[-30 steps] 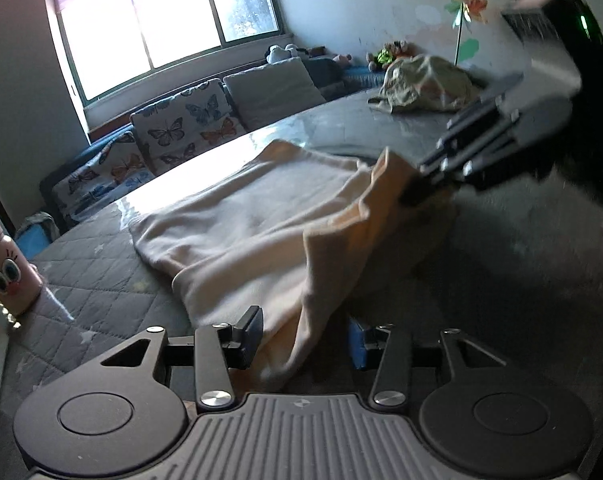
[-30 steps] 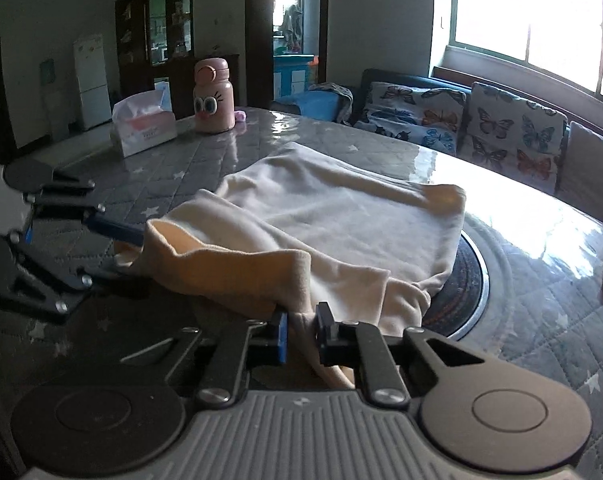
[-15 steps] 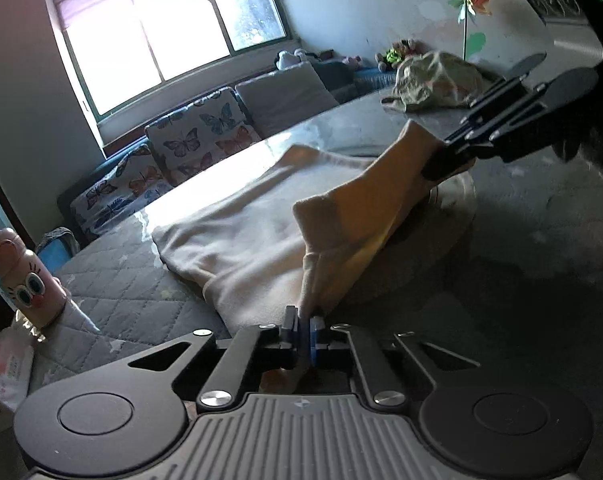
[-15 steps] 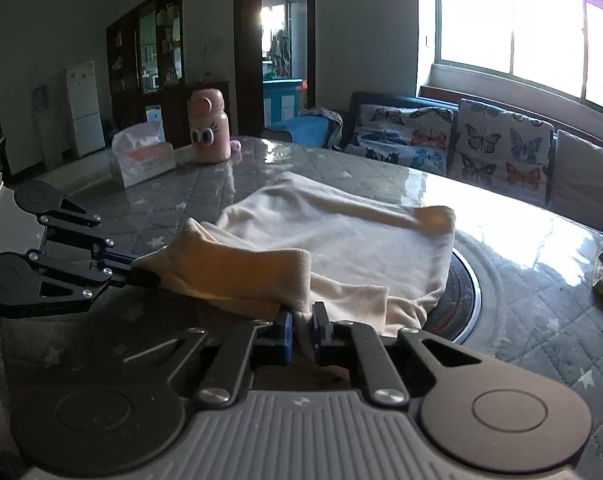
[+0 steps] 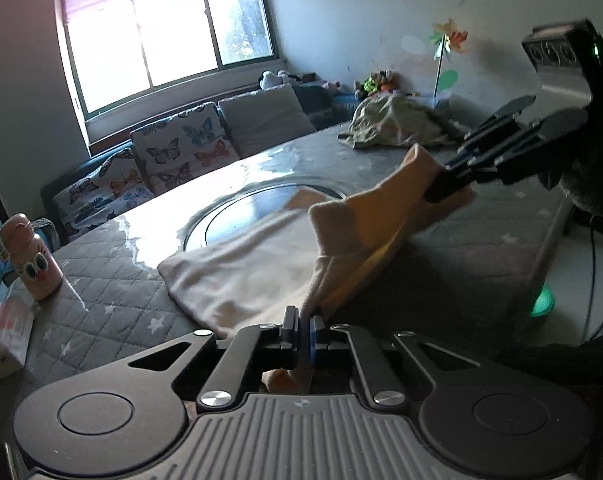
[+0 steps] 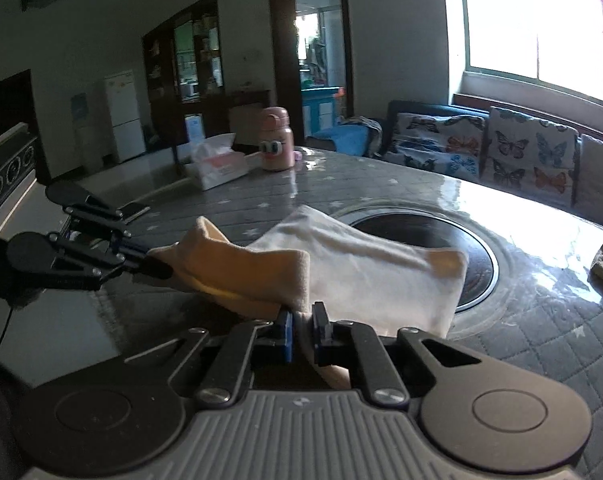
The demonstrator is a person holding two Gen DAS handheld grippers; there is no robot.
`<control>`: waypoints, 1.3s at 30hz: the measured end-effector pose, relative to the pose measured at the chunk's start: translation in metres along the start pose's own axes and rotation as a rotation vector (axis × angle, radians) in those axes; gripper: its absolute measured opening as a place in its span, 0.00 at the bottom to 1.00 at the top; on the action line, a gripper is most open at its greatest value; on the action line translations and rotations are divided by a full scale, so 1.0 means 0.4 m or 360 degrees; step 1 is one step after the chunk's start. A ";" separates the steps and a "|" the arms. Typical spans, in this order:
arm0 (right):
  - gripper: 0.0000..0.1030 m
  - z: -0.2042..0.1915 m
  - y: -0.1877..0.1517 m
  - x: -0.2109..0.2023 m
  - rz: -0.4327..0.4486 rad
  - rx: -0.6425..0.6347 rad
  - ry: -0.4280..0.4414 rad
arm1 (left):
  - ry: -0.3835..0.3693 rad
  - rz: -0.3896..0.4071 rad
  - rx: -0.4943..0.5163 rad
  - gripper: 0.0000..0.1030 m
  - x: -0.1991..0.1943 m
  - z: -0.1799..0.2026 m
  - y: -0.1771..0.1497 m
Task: Fold clothes
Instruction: 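Grasp the hem with both grippers and lift it toward the collar, then fold the hem over the body with both grippers and release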
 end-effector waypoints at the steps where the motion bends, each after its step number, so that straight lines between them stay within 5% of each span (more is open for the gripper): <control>1: 0.08 -0.006 0.000 -0.007 -0.0002 0.0001 0.0008 | 0.0003 0.0006 -0.0012 0.05 -0.004 -0.001 0.004; 12: 0.07 0.064 0.131 0.080 0.0013 0.0049 -0.0003 | 0.0079 0.0086 -0.0120 0.05 0.033 -0.106 0.083; 20: 0.07 0.193 0.234 0.285 -0.0072 0.0106 -0.0125 | 0.0159 -0.0015 -0.0178 0.05 0.262 -0.265 0.127; 28: 0.12 0.321 0.169 0.487 -0.0155 0.0318 -0.0248 | 0.0207 -0.0233 -0.0324 0.06 0.457 -0.328 0.037; 36: 0.36 0.345 0.160 0.431 -0.0043 0.0384 -0.0276 | 0.0220 -0.0205 -0.0296 0.08 0.449 -0.344 0.069; 39: 0.36 0.320 0.166 0.398 -0.0028 0.0309 -0.0274 | 0.0234 -0.0200 -0.0264 0.10 0.460 -0.354 0.090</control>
Point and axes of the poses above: each gripper's, at about its wrist camera, not at the fingertips, and x roughly the way its jaws point, z to its right, y to its top, the point moved 10 cm from there along x, roughly the way its jaws point, and after that the axes turned 8 degrees about x, right-handed, at the moved point
